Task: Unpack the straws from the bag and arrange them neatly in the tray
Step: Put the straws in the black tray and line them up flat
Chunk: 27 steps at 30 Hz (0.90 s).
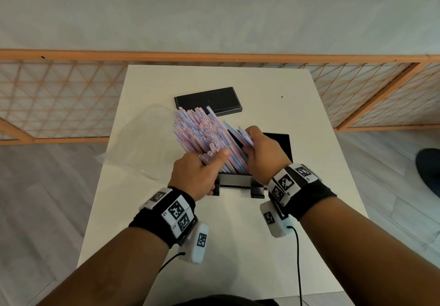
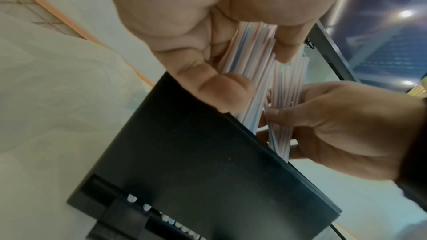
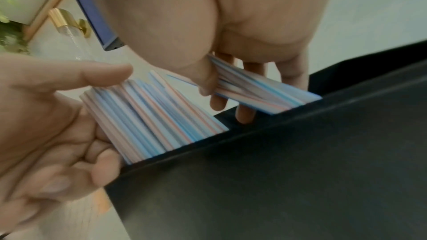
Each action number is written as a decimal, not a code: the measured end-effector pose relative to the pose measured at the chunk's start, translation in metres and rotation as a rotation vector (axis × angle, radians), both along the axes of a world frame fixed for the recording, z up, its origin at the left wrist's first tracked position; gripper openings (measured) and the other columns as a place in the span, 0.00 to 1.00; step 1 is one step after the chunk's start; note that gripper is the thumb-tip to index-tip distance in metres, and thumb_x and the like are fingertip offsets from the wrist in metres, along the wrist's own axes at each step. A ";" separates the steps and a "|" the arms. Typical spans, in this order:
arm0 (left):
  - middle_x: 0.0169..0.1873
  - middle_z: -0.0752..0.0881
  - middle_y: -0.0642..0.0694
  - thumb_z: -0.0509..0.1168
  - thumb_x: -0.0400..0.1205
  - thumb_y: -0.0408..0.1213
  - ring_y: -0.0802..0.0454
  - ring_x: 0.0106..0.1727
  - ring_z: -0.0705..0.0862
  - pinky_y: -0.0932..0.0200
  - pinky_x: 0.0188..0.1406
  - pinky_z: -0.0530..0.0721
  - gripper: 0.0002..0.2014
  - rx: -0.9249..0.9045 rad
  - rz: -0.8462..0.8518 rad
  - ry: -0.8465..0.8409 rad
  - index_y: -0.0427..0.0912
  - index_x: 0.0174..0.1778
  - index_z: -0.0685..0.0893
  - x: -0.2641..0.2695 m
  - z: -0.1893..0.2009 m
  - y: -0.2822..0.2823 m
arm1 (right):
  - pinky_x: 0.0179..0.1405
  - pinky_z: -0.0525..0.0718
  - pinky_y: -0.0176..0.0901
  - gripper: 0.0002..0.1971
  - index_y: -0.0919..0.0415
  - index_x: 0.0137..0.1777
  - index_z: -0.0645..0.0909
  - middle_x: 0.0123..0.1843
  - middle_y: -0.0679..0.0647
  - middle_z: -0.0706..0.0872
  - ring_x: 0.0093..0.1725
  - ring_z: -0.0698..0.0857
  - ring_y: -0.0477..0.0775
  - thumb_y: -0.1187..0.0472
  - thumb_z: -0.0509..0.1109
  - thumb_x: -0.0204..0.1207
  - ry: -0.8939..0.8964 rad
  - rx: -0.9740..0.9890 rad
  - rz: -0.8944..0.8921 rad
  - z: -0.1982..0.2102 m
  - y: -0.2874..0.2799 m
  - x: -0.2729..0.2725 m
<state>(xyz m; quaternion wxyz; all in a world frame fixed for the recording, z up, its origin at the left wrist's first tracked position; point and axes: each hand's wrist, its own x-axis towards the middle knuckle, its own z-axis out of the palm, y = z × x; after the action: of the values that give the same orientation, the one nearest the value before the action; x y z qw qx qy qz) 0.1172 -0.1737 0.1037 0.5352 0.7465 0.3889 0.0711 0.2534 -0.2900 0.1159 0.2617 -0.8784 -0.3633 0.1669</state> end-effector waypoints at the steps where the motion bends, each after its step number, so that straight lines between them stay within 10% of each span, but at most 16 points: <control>1: 0.24 0.88 0.40 0.66 0.77 0.68 0.46 0.23 0.88 0.44 0.33 0.92 0.33 0.000 -0.006 -0.003 0.35 0.34 0.88 -0.001 -0.001 0.001 | 0.38 0.73 0.45 0.09 0.57 0.61 0.72 0.42 0.53 0.82 0.38 0.79 0.57 0.64 0.60 0.82 -0.001 0.017 -0.011 0.001 0.001 0.000; 9: 0.27 0.89 0.39 0.65 0.79 0.67 0.48 0.22 0.88 0.47 0.30 0.92 0.34 -0.022 -0.062 -0.006 0.32 0.36 0.86 -0.003 0.003 0.005 | 0.51 0.79 0.50 0.21 0.56 0.61 0.73 0.56 0.53 0.80 0.53 0.80 0.57 0.53 0.77 0.73 -0.139 -0.027 -0.220 -0.002 0.005 0.014; 16: 0.29 0.89 0.34 0.68 0.80 0.62 0.46 0.22 0.86 0.56 0.23 0.88 0.31 -0.080 0.035 -0.008 0.31 0.36 0.86 -0.001 0.009 -0.003 | 0.26 0.69 0.38 0.16 0.54 0.36 0.73 0.36 0.51 0.81 0.35 0.81 0.53 0.47 0.76 0.71 0.045 -0.323 -0.206 -0.021 -0.015 0.017; 20: 0.28 0.89 0.37 0.68 0.79 0.61 0.46 0.22 0.86 0.52 0.25 0.90 0.27 -0.080 0.073 0.000 0.37 0.34 0.88 0.002 0.008 -0.003 | 0.36 0.79 0.40 0.11 0.54 0.42 0.75 0.40 0.52 0.83 0.40 0.83 0.55 0.57 0.75 0.67 0.125 -0.273 -0.180 -0.028 -0.011 0.019; 27: 0.27 0.89 0.38 0.68 0.82 0.59 0.44 0.23 0.87 0.50 0.26 0.91 0.26 -0.060 0.075 -0.004 0.35 0.36 0.89 -0.001 0.006 -0.006 | 0.47 0.81 0.48 0.33 0.65 0.65 0.66 0.65 0.62 0.71 0.59 0.81 0.64 0.60 0.78 0.64 0.115 -0.340 -0.276 -0.033 0.005 0.019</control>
<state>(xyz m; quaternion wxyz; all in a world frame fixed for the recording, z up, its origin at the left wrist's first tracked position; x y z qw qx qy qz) 0.1166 -0.1792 0.1095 0.5548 0.7151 0.4176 0.0808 0.2724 -0.2852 0.0830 0.1505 -0.9403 -0.1907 0.2382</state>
